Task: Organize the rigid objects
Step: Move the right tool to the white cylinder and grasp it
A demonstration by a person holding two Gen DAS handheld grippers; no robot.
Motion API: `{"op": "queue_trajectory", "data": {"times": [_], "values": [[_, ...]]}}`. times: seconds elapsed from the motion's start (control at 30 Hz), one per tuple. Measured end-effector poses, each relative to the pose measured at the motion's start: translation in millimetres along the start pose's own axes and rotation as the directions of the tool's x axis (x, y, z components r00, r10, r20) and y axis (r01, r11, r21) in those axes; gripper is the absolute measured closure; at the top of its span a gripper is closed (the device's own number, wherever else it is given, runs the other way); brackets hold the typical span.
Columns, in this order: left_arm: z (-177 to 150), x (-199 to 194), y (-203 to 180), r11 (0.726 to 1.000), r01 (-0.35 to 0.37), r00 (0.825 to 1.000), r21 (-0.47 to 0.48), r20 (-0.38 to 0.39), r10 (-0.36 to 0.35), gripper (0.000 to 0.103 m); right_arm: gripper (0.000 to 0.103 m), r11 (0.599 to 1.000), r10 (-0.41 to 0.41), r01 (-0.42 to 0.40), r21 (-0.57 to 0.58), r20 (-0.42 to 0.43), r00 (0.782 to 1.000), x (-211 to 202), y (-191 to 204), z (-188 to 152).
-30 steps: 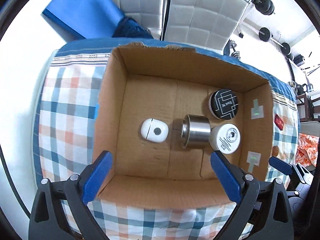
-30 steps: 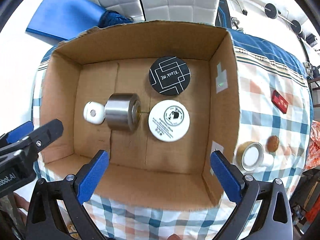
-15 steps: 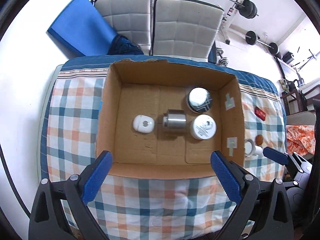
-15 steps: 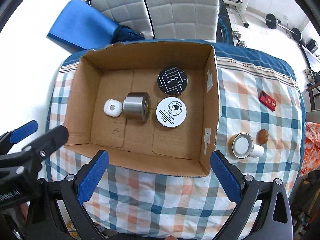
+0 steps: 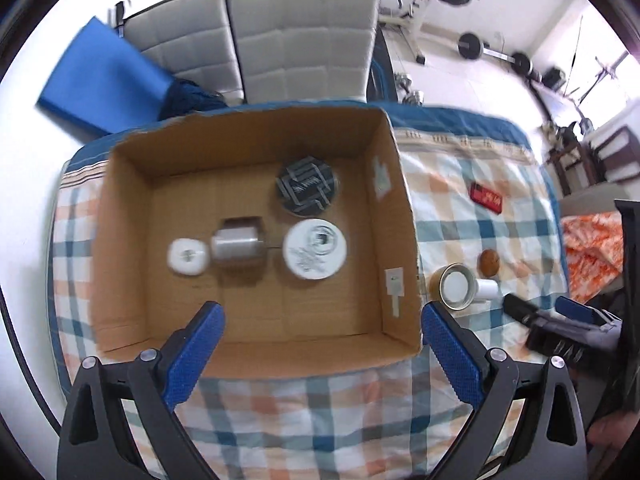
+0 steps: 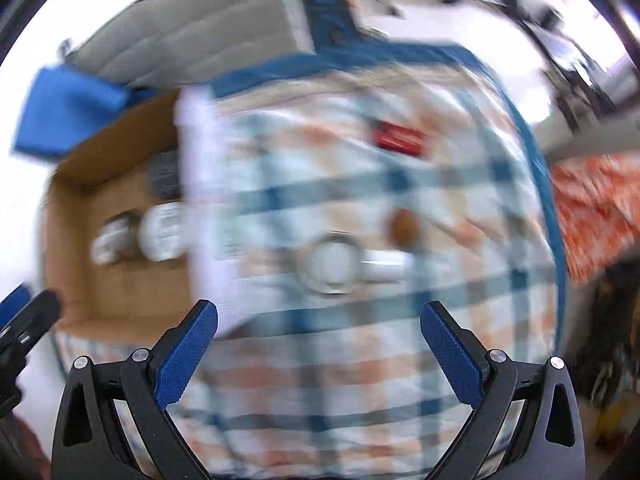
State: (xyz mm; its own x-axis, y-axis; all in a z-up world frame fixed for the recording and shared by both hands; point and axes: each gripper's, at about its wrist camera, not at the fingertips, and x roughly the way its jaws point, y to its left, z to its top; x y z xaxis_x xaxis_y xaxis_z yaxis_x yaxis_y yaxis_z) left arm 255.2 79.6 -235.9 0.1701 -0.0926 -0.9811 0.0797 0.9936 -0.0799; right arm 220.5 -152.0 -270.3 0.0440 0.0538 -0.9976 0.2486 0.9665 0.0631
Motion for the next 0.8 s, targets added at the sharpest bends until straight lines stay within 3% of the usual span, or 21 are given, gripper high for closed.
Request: {"op": "queue_trajectory", "data": {"times": [0.13,0.3,0.47,0.63,0.67,0.7,0.8], "values": [[7,40,-20,1.0,-0.012,0.998,0.006,-0.066,0.012,0.002,0.006,0.99,0.054,-0.042,0.136,-0.082,0.995,48,-48,13],[9,64,-26,0.999,-0.045,0.993,-0.001,-0.107,0.045,0.002,0.031,0.986,0.037,-0.015,0.167,-0.131,0.991,92,-64,20],[10,74,-25,0.998,-0.065,0.989,-0.011,-0.137,0.063,0.002,0.032,0.986,0.066,-0.041,0.159,-0.155,0.986,117,-63,25],[15,67,-31,0.998,-0.067,0.99,-0.013,-0.125,0.065,0.002,0.035,0.991,0.059,-0.039,0.125,-0.165,0.985,131,-50,33],[17,63,-34,0.998,-0.069,0.991,-0.009,-0.116,0.067,0.002,0.038,0.992,0.06,-0.041,0.123,-0.152,0.987,130,-49,34],[19,58,-36,0.998,-0.07,0.992,-0.005,-0.105,0.069,0.002,0.054,0.991,0.068,-0.049,0.123,-0.156,0.986,130,-49,35],[24,41,-52,0.998,-0.063,0.996,0.018,-0.059,0.064,0.002,0.056,0.991,0.076,-0.056,0.123,-0.17,0.982,129,-55,37]]}}
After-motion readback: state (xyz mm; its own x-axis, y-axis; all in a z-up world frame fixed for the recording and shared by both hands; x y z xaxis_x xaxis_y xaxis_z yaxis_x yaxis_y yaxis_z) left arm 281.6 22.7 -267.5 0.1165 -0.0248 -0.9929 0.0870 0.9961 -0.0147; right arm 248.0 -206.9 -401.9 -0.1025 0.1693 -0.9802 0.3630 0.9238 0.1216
